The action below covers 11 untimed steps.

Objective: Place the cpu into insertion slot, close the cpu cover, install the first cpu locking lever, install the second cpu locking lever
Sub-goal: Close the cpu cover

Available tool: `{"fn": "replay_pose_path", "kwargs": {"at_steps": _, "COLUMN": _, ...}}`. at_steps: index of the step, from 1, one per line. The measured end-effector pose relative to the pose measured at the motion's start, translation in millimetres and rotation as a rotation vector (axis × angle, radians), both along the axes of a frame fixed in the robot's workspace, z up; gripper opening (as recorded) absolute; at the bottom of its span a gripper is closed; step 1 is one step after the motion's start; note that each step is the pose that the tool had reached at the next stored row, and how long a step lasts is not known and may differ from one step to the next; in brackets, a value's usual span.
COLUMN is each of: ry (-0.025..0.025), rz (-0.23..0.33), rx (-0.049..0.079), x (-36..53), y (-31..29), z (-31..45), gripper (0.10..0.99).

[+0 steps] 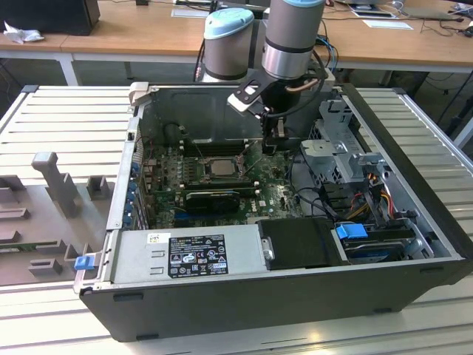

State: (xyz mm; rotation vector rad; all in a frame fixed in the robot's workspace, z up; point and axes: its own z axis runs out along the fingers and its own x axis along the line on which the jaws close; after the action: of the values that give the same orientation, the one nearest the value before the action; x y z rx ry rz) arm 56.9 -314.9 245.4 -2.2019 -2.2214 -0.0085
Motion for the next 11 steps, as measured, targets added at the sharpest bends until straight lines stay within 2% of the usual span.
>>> {"fn": "replay_pose_path", "kwargs": {"at_steps": 11, "ry": 0.0001, "rz": 0.0, "rx": 0.0, "x": -6.2, "y": 0.0, "z": 0.0, "gripper": 0.106}}
